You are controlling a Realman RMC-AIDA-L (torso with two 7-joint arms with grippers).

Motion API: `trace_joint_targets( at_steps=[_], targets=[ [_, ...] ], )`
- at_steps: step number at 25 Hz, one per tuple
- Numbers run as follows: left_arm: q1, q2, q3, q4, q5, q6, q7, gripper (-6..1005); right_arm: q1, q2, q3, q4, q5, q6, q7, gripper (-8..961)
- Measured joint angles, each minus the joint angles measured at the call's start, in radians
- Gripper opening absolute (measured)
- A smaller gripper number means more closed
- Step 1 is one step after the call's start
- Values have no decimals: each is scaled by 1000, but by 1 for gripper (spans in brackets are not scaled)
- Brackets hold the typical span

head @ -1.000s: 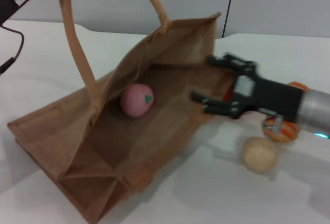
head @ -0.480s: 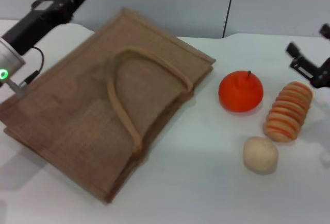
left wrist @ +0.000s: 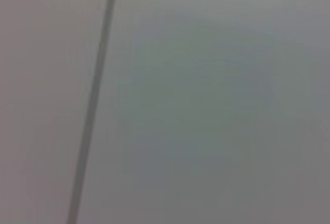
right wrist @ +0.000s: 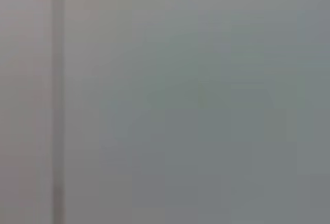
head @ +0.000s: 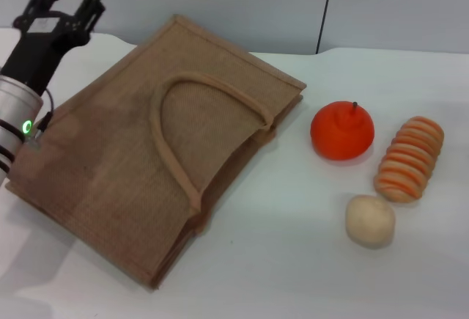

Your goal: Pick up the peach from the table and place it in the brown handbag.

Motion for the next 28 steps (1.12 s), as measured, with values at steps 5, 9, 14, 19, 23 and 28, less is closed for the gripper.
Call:
trace_joint_targets(
  at_steps=[5,9,14,19,23,28],
  targets=[
    [13,3,-1,-48,-143,11,26,733,-5,0,91,-7,0,-46,1,879],
    [23,5,-1,-56,-180,12,22,750,-12,0,152,-21,0,-49,2,878],
    [28,5,-1,-58,-184,12,10,750,-13,-1,170,-30,0,-49,2,877],
    [30,5,-1,-58,-185,12,1,746,-15,0,180,-30,-1,-47,5,877],
    [35,7,5,-53,-182,12,-55,745,-18,-1,176,-30,-8,-22,44,877],
    [41,9,7,-51,-181,12,-64,745,-25,-3,172,-31,-12,1,69,877]
  ],
)
